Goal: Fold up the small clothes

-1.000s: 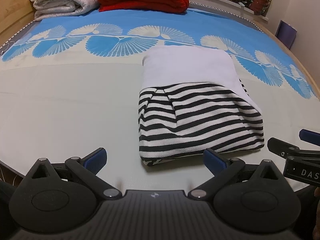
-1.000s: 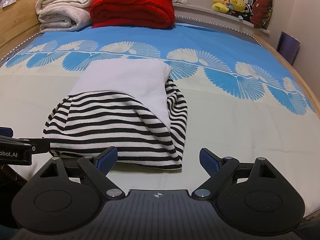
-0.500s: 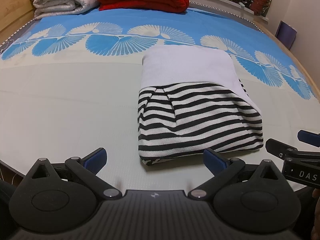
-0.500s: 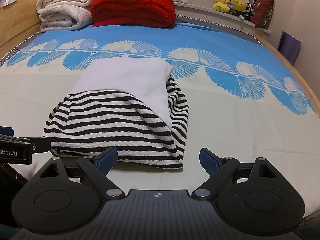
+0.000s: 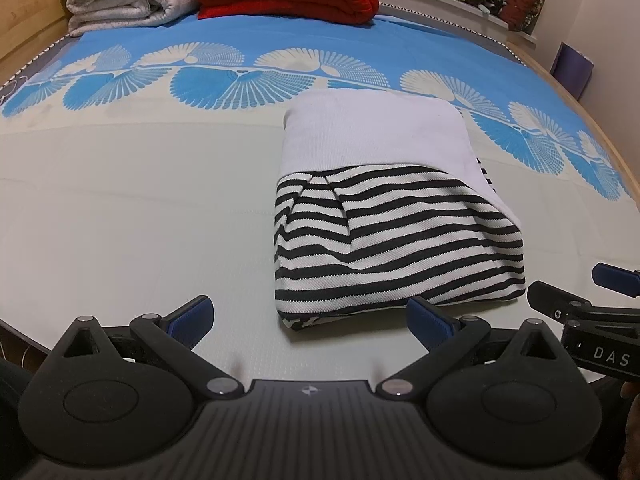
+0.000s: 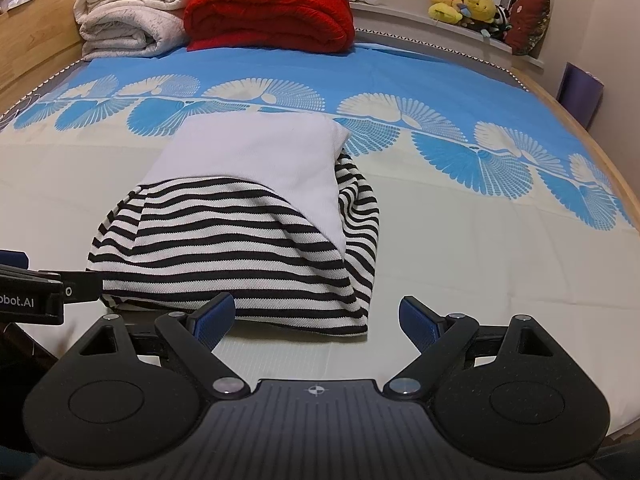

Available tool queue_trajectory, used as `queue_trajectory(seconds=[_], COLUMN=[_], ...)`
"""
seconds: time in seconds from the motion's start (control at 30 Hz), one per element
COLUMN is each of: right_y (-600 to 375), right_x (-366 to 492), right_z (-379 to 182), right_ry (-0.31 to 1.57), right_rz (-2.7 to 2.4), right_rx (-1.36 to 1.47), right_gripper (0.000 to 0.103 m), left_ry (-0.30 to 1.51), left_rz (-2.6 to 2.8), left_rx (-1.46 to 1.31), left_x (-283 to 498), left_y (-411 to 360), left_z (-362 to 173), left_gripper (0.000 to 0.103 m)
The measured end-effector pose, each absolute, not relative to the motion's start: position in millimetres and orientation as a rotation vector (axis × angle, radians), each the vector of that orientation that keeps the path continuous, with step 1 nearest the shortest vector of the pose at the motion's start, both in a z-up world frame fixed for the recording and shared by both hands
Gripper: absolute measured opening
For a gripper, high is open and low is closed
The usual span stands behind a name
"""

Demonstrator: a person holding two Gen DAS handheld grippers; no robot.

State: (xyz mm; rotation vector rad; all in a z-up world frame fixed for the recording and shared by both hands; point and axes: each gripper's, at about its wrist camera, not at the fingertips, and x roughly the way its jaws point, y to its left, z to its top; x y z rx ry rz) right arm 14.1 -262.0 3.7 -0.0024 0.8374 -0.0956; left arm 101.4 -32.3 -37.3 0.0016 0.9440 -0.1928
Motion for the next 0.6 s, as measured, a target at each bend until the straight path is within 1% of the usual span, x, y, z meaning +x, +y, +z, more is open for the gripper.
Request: queue_trajectory(seconds=[0.6], right_y=[-261.6], right_x=[14.2], right_z=[4.0], right_ry=[0.838], right_rz=[-0.096], right_rx=[-0.002], right_gripper=[0.090], left_ry=[0.943], left_rz=[-0.201], left_rx=[0.003], left_x=[101.0], left_y=[-32.8], left_z=[-37.3], left_gripper=[0.103])
